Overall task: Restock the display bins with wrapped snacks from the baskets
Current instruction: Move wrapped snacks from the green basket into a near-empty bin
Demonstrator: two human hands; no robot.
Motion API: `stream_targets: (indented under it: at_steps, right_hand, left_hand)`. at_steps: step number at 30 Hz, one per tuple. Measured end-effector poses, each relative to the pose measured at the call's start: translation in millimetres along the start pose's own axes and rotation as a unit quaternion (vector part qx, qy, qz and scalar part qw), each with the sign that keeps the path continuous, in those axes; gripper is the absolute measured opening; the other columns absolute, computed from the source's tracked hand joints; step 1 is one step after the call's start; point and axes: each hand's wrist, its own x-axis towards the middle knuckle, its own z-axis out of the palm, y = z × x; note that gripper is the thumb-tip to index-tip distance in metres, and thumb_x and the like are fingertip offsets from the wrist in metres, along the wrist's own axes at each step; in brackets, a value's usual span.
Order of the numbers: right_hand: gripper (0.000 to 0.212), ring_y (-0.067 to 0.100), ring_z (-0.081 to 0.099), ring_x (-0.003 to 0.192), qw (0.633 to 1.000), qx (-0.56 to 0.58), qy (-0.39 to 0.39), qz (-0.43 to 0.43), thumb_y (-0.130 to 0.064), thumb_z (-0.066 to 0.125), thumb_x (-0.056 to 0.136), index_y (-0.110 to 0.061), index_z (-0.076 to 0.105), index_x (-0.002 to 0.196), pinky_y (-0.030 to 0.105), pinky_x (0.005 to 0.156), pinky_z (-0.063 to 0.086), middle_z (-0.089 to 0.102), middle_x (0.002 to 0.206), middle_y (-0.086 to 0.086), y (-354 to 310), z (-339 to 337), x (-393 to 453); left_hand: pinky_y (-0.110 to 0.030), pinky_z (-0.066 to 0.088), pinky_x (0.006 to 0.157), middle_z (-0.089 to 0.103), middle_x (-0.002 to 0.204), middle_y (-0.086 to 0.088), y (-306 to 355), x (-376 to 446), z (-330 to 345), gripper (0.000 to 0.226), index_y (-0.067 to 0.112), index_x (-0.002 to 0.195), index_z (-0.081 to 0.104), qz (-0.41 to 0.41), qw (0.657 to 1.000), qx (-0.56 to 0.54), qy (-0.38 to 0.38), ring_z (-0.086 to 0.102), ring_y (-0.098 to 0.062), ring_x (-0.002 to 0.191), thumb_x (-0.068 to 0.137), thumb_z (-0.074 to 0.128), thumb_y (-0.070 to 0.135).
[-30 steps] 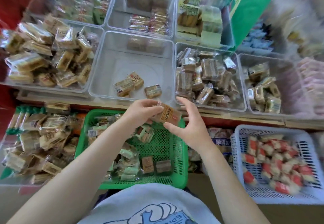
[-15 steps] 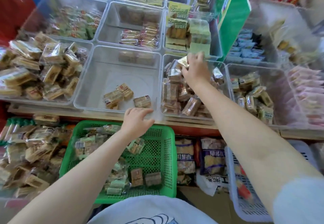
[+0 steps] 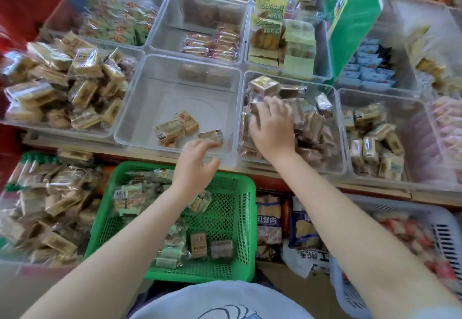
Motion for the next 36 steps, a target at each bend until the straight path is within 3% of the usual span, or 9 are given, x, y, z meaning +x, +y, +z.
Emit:
stream_targets:
  at_steps: [3, 6, 12, 18, 24, 26, 30, 32, 36]
  right_hand:
    - [0.018, 0.030, 0.060, 0.087, 0.989, 0.130, 0.036, -0.066, -0.013, 0.050, 0.089, -0.005, 0.066, 0.089, 0.041, 0.076, 0.048, 0.065, 0.090, 0.011, -35.1, 19.1, -73.7]
    - [0.018, 0.030, 0.062, 0.080, 0.956, 0.178, -0.231, 0.021, -0.018, 0.047, 0.096, -0.008, 0.062, 0.093, 0.039, 0.064, 0.049, 0.065, 0.085, 0.008, -69.5, 52.5, -141.5]
    - [0.056, 0.036, 0.041, 0.132, 0.788, -0.060, -0.611, 0.044, -0.002, 0.056, 0.091, -0.012, 0.039, 0.144, 0.049, 0.108, 0.037, 0.040, 0.144, 0.018, -87.4, 126.4, -241.3]
    - [0.058, 0.031, 0.051, 0.121, 0.845, -0.084, -0.527, 0.042, -0.006, 0.063, 0.089, -0.011, 0.036, 0.139, 0.046, 0.104, 0.035, 0.057, 0.130, 0.011, -80.2, 140.5, -268.7]
    - [0.024, 0.020, 0.058, 0.088, 0.885, 0.141, -0.364, 0.254, -0.032, 0.064, 0.091, -0.024, 0.048, 0.107, 0.036, 0.079, 0.042, 0.059, 0.097, -0.004, -86.4, 80.1, -237.9]
    - [0.017, 0.021, 0.062, 0.082, 0.793, 0.337, -0.307, 0.404, -0.029, 0.062, 0.096, -0.024, 0.053, 0.110, 0.034, 0.068, 0.045, 0.065, 0.099, 0.004, -91.6, 48.8, -223.9]
    - [0.024, 0.033, 0.068, 0.083, 0.456, 0.691, -0.177, 0.533, -0.023, 0.047, 0.105, -0.012, 0.061, 0.122, 0.035, 0.064, 0.052, 0.069, 0.103, 0.018, -95.6, -4.8, -193.7]
    - [0.035, 0.035, 0.067, 0.088, 0.394, 0.747, -0.171, 0.508, -0.032, 0.046, 0.103, -0.011, 0.068, 0.121, 0.038, 0.072, 0.051, 0.068, 0.109, 0.020, -91.8, -25.9, -181.2]
    - [0.053, 0.033, 0.066, 0.095, 0.365, 0.797, -0.151, 0.456, -0.049, 0.040, 0.101, -0.013, 0.067, 0.127, 0.040, 0.079, 0.046, 0.067, 0.122, 0.021, -67.1, -55.1, -159.9]
  left_hand:
    - [-0.035, 0.047, 0.080, 0.062, 0.100, 0.002, -21.1, -19.6, -5.2, 0.019, 0.018, 0.112, 0.067, -0.039, 0.998, 0.019, 0.037, 0.057, -0.019, 0.094, 0.095, 0.059, 0.021]
    - [-0.028, 0.040, 0.061, 0.065, 0.094, 0.004, -54.5, -40.9, -0.9, 0.025, 0.021, 0.119, 0.067, -0.165, 0.975, 0.047, -0.143, 0.056, -0.014, 0.073, 0.100, 0.052, 0.027]
    - [-0.025, 0.046, 0.056, 0.067, 0.116, 0.002, -113.7, -92.8, 8.2, 0.026, 0.025, 0.122, 0.065, -0.262, 0.923, 0.035, -0.279, 0.058, -0.009, 0.069, 0.104, 0.048, 0.032]
    - [-0.039, 0.059, 0.074, 0.071, 0.103, 0.003, -134.3, -109.2, 2.2, 0.023, 0.025, 0.116, 0.068, -0.289, 0.916, 0.001, -0.278, 0.067, -0.020, 0.085, 0.102, 0.050, 0.031]
    - [-0.042, 0.056, 0.084, 0.072, 0.104, 0.004, -108.3, -94.6, -4.0, 0.022, 0.027, 0.116, 0.067, -0.298, 0.915, -0.092, -0.256, 0.068, -0.030, 0.096, 0.102, 0.050, 0.030]
    - [-0.039, 0.053, 0.095, 0.066, 0.120, 0.009, -89.7, -86.4, -4.0, 0.025, 0.033, 0.123, 0.063, -0.272, 0.916, -0.123, -0.269, 0.064, -0.016, 0.107, 0.100, 0.055, 0.036]
    - [-0.040, 0.054, 0.098, 0.068, 0.119, 0.009, -38.7, -64.3, -3.5, 0.029, 0.037, 0.122, 0.063, -0.222, 0.896, -0.264, -0.280, 0.066, -0.012, 0.111, 0.094, 0.069, 0.033]
    - [-0.038, 0.058, 0.091, 0.073, 0.112, -0.001, -9.5, -51.3, -5.8, 0.025, 0.029, 0.117, 0.068, -0.203, 0.894, -0.312, -0.250, 0.071, -0.018, 0.100, 0.092, 0.071, 0.024]
    - [-0.043, 0.056, 0.091, 0.077, 0.100, 0.000, 39.7, -24.7, -8.3, 0.022, 0.028, 0.111, 0.072, -0.147, 0.907, -0.320, -0.232, 0.073, -0.023, 0.090, 0.089, 0.074, 0.029]
